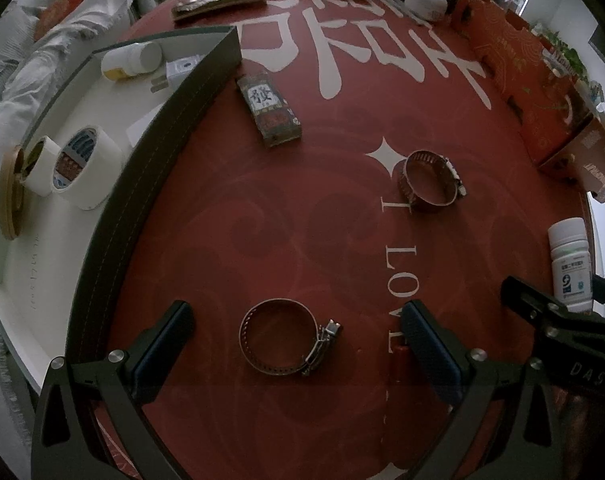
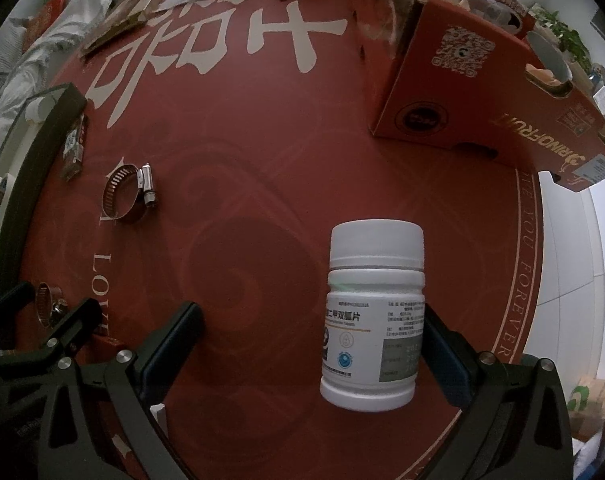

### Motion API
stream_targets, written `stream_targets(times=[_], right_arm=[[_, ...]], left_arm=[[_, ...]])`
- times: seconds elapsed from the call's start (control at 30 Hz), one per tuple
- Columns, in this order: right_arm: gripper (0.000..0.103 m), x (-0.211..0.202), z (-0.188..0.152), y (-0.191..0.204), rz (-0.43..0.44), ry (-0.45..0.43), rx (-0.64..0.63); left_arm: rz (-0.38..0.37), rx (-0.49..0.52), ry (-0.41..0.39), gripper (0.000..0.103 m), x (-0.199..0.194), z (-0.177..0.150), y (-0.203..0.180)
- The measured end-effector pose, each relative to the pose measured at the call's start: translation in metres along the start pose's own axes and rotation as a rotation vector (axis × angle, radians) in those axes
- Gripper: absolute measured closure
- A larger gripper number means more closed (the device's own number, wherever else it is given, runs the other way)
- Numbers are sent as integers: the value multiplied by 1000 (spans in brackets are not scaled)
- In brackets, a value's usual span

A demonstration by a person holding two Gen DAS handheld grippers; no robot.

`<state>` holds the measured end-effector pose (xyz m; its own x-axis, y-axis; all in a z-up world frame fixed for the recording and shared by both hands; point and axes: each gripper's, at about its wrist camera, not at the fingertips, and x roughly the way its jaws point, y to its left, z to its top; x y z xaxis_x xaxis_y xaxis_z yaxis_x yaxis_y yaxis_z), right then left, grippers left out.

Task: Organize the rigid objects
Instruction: 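Grasp the metal hose clamp with the left tool while the right tool holds the bottle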

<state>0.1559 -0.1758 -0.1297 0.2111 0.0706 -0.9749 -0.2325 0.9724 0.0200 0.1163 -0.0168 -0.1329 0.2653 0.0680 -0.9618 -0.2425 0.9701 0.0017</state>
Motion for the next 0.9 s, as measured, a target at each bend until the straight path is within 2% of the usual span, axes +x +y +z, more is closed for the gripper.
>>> stream_targets(times=[0.07,0.13,0.17,0.2,0.23,0.27,0.43,0.57,0.73,0.9], right_arm=[[1,1,3,0,0,29,-11],[11,-4,2,1,3,31,-29],[25,-8,1,3,5,21,-42],[43,-12,1,4,7,14,-52],[54,-15,0,5,10,8,-62],[62,-17,-1,6,19,9,-65],[62,-27,-6,0,71,20,-28],[62,-50,-10,0,124,-24,-26],[62,-88,-9,10,214,-90,-20],[62,-141,0,39,278,-200,-68]], left_arm=[[-7,13,17,4,0,3,0],[-14,37,14,17,-5,3,-3],[-20,53,8,22,-8,2,-6],[-24,72,1,35,-11,2,-9],[-32,95,-8,55,-14,1,-12],[-37,111,-13,55,-16,0,-14],[-18,101,-14,55,-23,-6,-10],[-16,84,-80,55,-50,-7,3],[-37,5,-170,55,-94,-2,19],[-63,-76,-263,55,-149,14,38]])
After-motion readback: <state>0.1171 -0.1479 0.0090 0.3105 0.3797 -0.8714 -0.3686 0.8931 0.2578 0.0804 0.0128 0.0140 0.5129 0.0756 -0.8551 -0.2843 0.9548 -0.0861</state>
